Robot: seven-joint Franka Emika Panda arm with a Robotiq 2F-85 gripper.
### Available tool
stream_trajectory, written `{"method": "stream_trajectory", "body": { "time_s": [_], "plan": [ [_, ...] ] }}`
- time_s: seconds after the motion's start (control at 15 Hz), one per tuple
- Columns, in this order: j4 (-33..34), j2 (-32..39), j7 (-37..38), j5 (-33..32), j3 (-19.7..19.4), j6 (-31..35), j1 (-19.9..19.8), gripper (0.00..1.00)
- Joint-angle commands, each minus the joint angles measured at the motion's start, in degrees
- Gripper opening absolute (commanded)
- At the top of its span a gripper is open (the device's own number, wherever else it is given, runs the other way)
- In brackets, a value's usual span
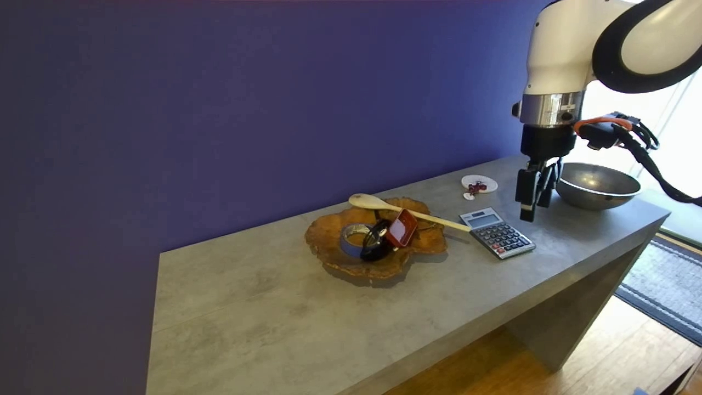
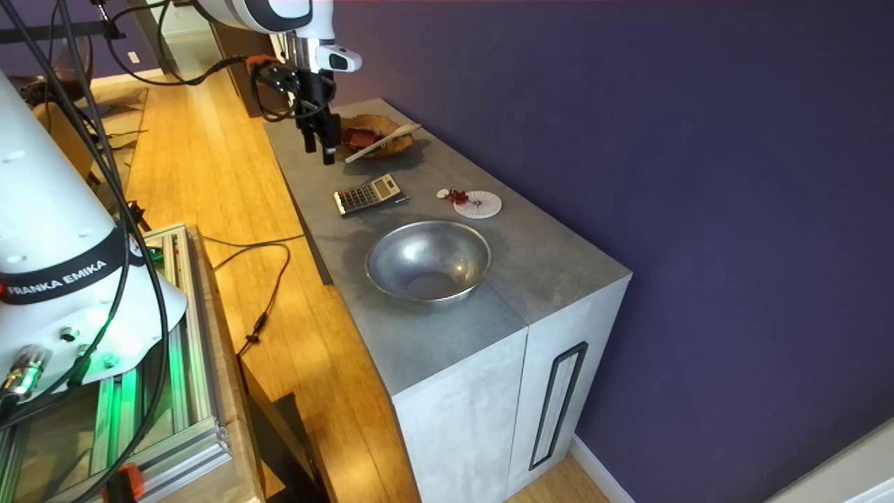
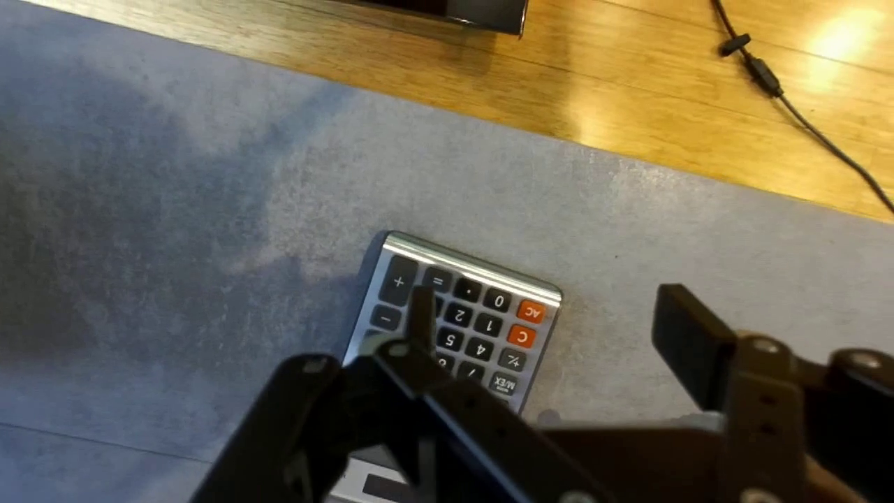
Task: Press the buttons on the calculator
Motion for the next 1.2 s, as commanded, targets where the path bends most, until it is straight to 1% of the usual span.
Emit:
{"method": "stream_trajectory", "body": {
  "time_s": [0.0, 0.33, 0.47, 0.53, 0.73, 1.13],
  "plan": [
    [0.60, 1.91, -0.80, 4.17, 0.58, 2.55, 0.41, 0.50],
    [1.92, 4.95, -1.65, 6.80, 0.76, 4.20, 0.17, 0.16],
    [3.19, 6.47, -0.33, 5.32, 0.16, 3.77, 0.61, 0.02],
    [3.96, 7.29, 0.28, 4.62, -0.13, 3.36, 0.82, 0.00],
    [6.87, 10.08, 1.49, 2.30, -1.20, 2.20, 1.61, 0.00],
    [12.32, 14.79, 4.50, -5.07, -4.91, -3.49, 4.49, 0.00]
  ]
}}
